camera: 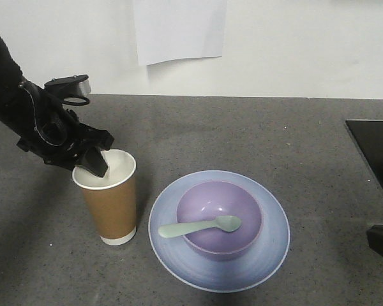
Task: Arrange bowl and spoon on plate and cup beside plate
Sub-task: 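Carry the cup with the left gripper and lower it beside the plate, then open the left gripper and lift it off the cup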
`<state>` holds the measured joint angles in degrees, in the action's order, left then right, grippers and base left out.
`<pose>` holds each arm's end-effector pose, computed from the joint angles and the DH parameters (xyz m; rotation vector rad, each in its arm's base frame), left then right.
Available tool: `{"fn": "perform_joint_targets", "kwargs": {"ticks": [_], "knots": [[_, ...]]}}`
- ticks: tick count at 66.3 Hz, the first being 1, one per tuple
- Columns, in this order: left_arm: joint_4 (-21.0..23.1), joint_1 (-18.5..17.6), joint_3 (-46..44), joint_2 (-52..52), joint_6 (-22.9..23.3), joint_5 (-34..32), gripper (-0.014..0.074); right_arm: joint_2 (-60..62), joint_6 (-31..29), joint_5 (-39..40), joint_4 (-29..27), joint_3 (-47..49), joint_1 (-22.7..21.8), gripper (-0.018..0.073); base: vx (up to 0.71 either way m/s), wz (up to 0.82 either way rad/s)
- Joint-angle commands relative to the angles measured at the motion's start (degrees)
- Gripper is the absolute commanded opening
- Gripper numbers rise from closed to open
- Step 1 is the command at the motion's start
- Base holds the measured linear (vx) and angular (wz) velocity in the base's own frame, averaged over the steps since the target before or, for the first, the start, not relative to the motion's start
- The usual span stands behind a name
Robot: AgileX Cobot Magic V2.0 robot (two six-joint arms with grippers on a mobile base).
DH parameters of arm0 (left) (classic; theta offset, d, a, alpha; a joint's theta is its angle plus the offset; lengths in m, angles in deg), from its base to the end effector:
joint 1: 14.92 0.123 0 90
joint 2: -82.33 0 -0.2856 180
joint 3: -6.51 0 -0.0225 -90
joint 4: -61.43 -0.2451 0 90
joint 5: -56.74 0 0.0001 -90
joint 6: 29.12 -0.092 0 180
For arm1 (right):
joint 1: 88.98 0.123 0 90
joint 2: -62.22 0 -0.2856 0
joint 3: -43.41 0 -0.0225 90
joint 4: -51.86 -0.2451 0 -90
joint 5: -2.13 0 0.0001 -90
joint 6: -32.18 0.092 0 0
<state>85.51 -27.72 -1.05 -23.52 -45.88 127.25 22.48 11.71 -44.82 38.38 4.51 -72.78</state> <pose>0.3263 -0.1104 0.3019 0.5901 2.8159 -0.5877 0.0827 0.0404 0.3241 -0.6096 2.0905 0.2363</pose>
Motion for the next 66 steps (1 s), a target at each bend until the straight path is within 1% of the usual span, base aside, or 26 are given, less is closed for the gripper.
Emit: {"fn": "perform_joint_targets", "kwargs": {"ticks": [1, 11, 18, 29, 41, 52, 66], "knots": [[2.20, -0.12, -1.22, 2.31, -0.12, 0.66, 0.0283, -0.21, -0.42, 3.44, -0.50, 1.51, -0.31, -0.0004, 0.00, 0.00], [2.25, -0.12, -1.22, 2.31, -0.12, 1.15, 0.0330, -0.21, -0.42, 3.44, -0.50, 1.51, -0.31, -0.0004, 0.00, 0.00], [2.85, -0.12, -1.22, 2.31, -0.07, 1.15, 0.0331, -0.21, -0.42, 3.44, -0.50, 1.51, -0.31, -0.0004, 0.00, 0.00], [5.36, -0.12, -1.22, 2.50, -0.07, 1.15, 0.0331, -0.21, -0.42, 3.44, -0.50, 1.51, -0.31, -0.0004, 0.00, 0.00], [5.48, -0.12, -1.64, 3.49, -0.01, 1.15, 0.0331, -0.21, -0.42, 3.44, -0.50, 1.51, -0.31, -0.0004, 0.00, 0.00], [4.13, -0.12, -3.25, 4.86, 0.11, 1.15, 0.0331, -0.21, -0.42, 3.44, -0.50, 1.51, -0.31, -0.0004, 0.00, 0.00], [1.22, -0.07, -4.15, 7.18, 0.58, 1.15, 0.0331, -0.21, -0.42, 3.44, -0.50, 1.51, -0.31, -0.0004, 0.00, 0.00]]}}
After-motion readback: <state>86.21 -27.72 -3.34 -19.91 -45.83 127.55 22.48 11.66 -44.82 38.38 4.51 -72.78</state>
